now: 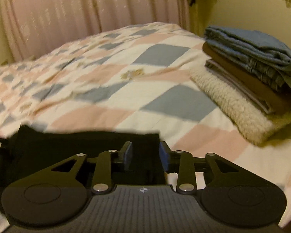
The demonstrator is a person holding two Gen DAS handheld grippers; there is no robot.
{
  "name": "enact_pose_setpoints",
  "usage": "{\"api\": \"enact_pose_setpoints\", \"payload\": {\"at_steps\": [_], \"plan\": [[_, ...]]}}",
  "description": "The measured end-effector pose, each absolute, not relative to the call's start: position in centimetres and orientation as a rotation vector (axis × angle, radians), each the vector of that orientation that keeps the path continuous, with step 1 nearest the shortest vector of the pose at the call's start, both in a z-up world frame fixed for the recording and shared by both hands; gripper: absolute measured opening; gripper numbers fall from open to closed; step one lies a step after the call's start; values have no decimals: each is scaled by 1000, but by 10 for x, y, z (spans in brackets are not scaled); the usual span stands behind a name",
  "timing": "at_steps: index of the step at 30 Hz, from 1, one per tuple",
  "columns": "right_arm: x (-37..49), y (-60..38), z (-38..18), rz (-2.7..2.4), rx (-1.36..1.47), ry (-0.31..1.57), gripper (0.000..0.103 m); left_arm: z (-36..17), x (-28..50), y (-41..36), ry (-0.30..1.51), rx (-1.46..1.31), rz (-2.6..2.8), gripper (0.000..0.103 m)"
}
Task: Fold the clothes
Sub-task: 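Lower the folded end onto the pants with both grippers, aligning the edges, then open both grippers to release the folded pants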
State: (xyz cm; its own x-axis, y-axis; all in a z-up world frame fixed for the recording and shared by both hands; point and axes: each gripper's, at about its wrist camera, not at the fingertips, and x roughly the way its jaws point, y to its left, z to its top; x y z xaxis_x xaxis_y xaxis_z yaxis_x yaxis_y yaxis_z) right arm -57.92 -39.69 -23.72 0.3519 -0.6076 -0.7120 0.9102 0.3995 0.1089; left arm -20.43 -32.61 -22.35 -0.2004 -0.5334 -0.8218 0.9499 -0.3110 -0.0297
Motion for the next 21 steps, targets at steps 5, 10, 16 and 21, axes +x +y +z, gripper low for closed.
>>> {"api": "enact_pose_setpoints", "payload": {"at_steps": [5,10,16,21], "plan": [[-576,-380,-260,-1112,547,790,43,-257,-202,-318,676,1081,-1716,30],[-566,-356,-230,-1257,626,605,43,-237,-193,-323,608,1021,-1832,29],[-452,-278,-226,-1286,786,445,43,-251,-155,-339,636,1025,-1940,27],[-324,-208,-245,-1312,812,484,43,-251,-127,-342,577,1058,-2123,24]]}}
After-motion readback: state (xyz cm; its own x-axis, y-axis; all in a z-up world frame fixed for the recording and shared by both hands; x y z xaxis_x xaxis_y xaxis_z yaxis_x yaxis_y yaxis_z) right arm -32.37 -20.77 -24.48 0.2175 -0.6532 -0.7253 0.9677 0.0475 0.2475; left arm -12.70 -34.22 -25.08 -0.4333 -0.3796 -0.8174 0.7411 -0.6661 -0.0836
